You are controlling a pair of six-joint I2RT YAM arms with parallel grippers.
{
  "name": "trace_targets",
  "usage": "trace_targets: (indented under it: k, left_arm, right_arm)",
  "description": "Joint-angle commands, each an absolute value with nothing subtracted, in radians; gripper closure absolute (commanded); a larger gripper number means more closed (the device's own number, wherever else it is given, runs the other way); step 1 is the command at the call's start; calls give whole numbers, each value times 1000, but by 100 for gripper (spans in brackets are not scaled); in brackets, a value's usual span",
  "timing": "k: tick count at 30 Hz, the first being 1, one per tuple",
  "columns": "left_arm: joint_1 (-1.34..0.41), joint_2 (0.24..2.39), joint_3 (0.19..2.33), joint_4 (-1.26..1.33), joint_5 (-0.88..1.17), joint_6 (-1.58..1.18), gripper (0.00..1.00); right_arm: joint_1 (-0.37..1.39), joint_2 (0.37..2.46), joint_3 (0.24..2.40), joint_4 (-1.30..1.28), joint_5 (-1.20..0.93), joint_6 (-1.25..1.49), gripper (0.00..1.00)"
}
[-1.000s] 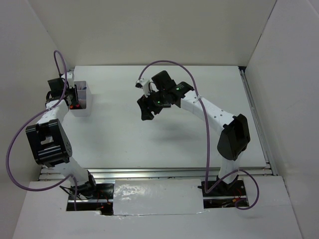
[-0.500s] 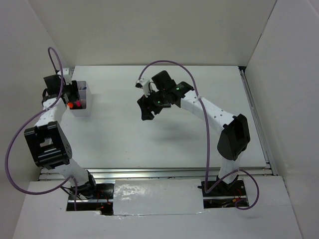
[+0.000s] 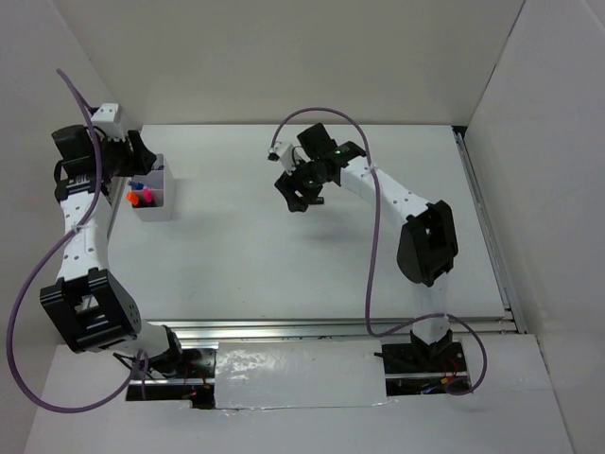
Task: Sort the stationery into containers
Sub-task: Grab a piece of stationery with the right arm
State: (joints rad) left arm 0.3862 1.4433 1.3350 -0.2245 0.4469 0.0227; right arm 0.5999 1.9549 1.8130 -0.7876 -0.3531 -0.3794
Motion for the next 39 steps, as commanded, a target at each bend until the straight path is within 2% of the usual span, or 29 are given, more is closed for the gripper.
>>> trace_targets:
  k: [1, 7, 17, 23, 26, 28, 32, 39]
  left_arm:
    - [391, 1405, 1332, -296, 651, 74, 34]
    - [391, 1382, 1282, -333, 775, 60, 34]
    - [388, 1370, 1253, -354, 796, 54, 33]
    - [388, 1370, 1249, -350, 802, 35, 34]
    - [388, 1373, 1253, -351, 805, 29, 34]
    - [388, 1377, 1258, -354, 804, 23, 34]
    - [388, 1382, 1262, -357, 807, 17, 34]
    - [388, 1371, 1262, -376, 798, 14, 34]
  right_arm:
    - [568, 2051, 1907, -879, -256, -590, 28]
    - [522, 2216, 2046, -914, -170, -702, 23]
    - [466, 2398, 2218, -922, -258, -719, 19]
    - [459, 2456, 2278, -977, -343, -735, 27]
    - [456, 2473, 2284, -1003, -357, -749, 35]
    - [460, 2485, 2280, -1014, -342, -756, 36]
    - [477, 2511, 2283, -1038, -295, -776, 46]
    - [523, 2503, 2218, -1042, -233, -819, 57]
